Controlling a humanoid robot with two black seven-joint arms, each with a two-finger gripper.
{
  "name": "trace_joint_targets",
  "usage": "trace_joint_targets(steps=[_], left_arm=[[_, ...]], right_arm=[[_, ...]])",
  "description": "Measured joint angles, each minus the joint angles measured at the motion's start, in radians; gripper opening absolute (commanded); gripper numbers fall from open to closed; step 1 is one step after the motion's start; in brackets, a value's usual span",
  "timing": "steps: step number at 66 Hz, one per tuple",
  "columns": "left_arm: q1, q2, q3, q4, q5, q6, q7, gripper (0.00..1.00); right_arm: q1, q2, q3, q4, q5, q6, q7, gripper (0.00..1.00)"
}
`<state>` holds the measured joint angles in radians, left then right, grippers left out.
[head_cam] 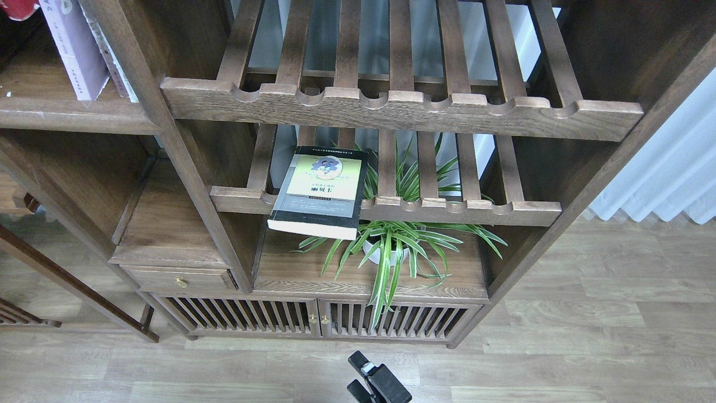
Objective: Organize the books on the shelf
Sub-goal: 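Place the red book on the side shelf and withdraw the left gripper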
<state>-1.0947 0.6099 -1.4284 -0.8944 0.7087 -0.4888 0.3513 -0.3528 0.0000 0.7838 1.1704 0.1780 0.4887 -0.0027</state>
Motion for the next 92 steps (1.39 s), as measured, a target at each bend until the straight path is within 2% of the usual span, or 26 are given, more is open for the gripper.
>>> trace_joint_targets(steps=[2,8,15,16,18,49,69,92], left_arm=[[-0.002,-0.003,0.014,0.004,-0.003,0.000,0.000,0.26],[-0.003,-0.004,0.032,0.004,-0.010,0.001,-0.001,0.28],[-0.003,-0.004,0.056,0.005,-0.026,0.000,-0.003,0.36],[-0.002,-0.003,0.059,0.005,-0.031,0.001,-0.003,0.40],[0.000,-0.001,0.063,0.004,-0.037,0.000,-0.004,0.43],[0.026,0.053,0.069,-0.029,-0.127,0.000,-0.012,0.44],[0.228,0.155,0.009,-0.171,-0.294,0.000,-0.007,0.41],[0.612,0.164,-0.175,-0.388,-0.456,0.000,-0.008,0.50]], right_arm=[[0.000,0.000,0.000,0.000,0.000,0.000,0.000,1.00],[0.000,0.000,0.000,0.000,0.000,0.000,0.000,1.00],[0.000,0.000,-0.001,0.000,0.000,0.000,0.000,1.00],[0.001,0.000,-0.001,0.000,0.000,0.000,0.000,1.00],[0.001,0.000,-0.001,0.000,0.000,0.000,0.000,1.00],[0.009,0.000,0.002,0.000,0.001,0.000,0.001,1.00],[0.014,0.000,0.011,0.000,0.002,0.000,0.005,1.00],[0.031,0.000,0.009,-0.007,0.005,0.000,0.010,1.00]])
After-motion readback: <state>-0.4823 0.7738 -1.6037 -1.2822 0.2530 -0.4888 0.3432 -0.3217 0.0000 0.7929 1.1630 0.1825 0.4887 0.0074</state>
